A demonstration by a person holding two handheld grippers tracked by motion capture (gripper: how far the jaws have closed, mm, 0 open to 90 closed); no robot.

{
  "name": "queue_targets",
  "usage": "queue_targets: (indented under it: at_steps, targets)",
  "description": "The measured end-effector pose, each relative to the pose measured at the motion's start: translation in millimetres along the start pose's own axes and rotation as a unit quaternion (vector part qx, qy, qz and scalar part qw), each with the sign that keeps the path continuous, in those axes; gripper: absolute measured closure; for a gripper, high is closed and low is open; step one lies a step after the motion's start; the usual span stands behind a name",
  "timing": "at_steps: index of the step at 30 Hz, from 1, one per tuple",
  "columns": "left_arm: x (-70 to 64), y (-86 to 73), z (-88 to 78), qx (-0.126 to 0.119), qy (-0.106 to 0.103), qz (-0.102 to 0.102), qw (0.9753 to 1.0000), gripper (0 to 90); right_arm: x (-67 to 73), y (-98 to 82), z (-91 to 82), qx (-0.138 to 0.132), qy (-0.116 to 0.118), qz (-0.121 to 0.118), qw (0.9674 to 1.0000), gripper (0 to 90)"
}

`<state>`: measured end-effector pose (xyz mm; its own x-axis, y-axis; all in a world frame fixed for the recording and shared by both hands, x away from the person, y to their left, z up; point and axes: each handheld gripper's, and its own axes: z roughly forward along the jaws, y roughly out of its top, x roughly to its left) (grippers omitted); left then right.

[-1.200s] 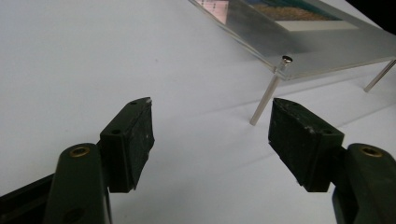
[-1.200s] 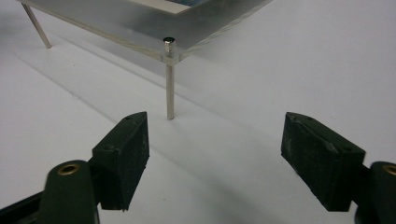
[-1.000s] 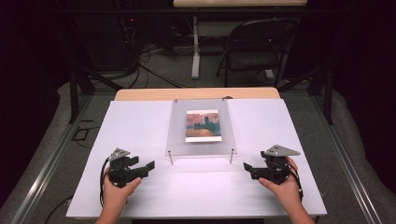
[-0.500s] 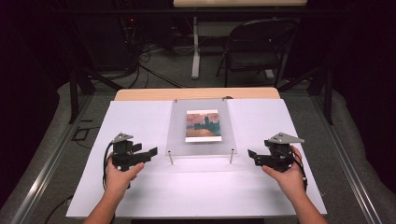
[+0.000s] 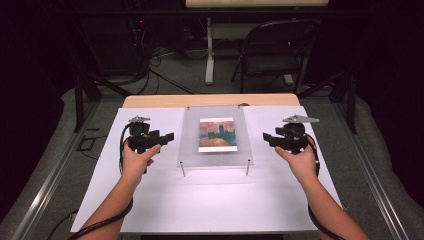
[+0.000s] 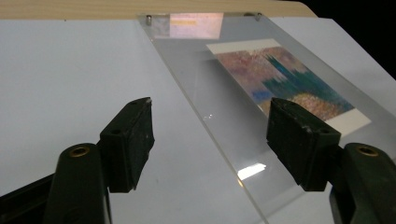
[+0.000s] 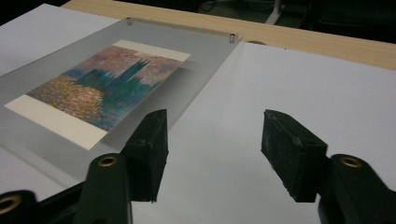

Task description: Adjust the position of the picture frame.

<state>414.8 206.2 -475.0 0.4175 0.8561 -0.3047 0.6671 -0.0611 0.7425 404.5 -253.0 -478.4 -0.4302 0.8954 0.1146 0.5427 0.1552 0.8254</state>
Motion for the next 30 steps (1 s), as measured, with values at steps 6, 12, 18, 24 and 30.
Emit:
queue_targets:
  at_steps: [6, 12, 18, 24, 30]
  targets:
    - [6.1, 19.5, 11.5, -0.015, 0.014, -0.002, 0.9998, 35.3, -3.0, 19.1, 22.6, 0.015, 0.017, 0.009, 0.9997, 44.1]
    - [9.1, 31.3, 21.0, -0.014, 0.023, 0.002, 0.9996, 35.2, -1.9, 32.7, 37.1, 0.030, 0.010, 0.004, 0.9995, 45.5]
    - [9.7, 40.8, 42.5, -0.001, 0.035, -0.001, 0.9994, 35.2, -2.5, 47.9, 57.4, 0.038, -0.006, 0.003, 0.9992, 41.8]
    - [6.1, 42.3, 61.6, 0.009, 0.045, 0.000, 0.9989, 34.6, 1.5, 53.4, 72.2, 0.041, -0.017, 0.005, 0.9990, 34.3]
    - [4.9, 39.7, 73.8, 0.015, 0.042, -0.013, 0.9989, 34.4, 4.3, 50.6, 83.4, 0.048, -0.013, 0.006, 0.9987, 32.8]
